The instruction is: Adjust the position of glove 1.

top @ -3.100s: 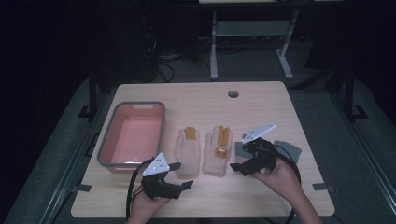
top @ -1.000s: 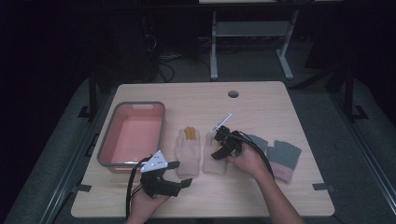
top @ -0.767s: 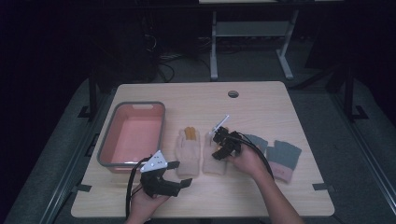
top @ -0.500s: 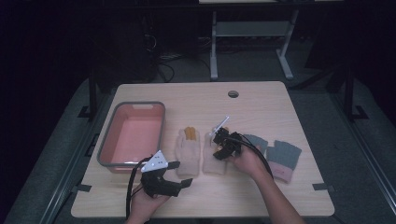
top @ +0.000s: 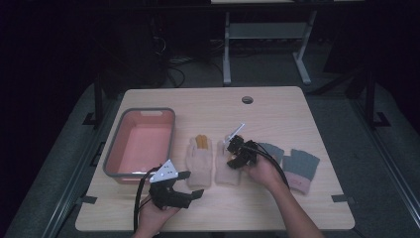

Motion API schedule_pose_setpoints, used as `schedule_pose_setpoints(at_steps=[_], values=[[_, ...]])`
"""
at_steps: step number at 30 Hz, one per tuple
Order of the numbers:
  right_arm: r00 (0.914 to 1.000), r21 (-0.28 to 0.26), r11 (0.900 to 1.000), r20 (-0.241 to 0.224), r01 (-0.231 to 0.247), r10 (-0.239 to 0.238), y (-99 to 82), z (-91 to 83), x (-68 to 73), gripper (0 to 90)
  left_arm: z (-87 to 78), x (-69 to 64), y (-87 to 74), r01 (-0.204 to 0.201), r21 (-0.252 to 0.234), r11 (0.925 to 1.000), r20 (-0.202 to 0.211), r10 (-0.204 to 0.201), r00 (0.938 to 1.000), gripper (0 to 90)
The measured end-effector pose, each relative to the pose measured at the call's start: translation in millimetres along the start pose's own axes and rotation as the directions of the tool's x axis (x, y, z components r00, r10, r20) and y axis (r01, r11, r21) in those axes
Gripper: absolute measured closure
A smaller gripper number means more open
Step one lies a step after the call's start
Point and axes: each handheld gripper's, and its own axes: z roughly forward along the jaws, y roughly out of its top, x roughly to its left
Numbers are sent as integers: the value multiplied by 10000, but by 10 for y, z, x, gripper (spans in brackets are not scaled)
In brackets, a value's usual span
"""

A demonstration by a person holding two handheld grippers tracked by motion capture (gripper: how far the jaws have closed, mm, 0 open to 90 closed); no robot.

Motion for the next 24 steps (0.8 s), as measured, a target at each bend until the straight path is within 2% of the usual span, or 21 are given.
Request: schedule_pose_setpoints(at_steps=[13,24], values=[[9999,-26,10000,-157,20,-20,22,-82,-15,581,-5,7,-1,37,-10,10000,-24,-37,10000,191],[9997,-263,9997,-237,-17,11,12,-224,-16,590,-14,14,1,100,-62,9999,-43,-100,9999,191]])
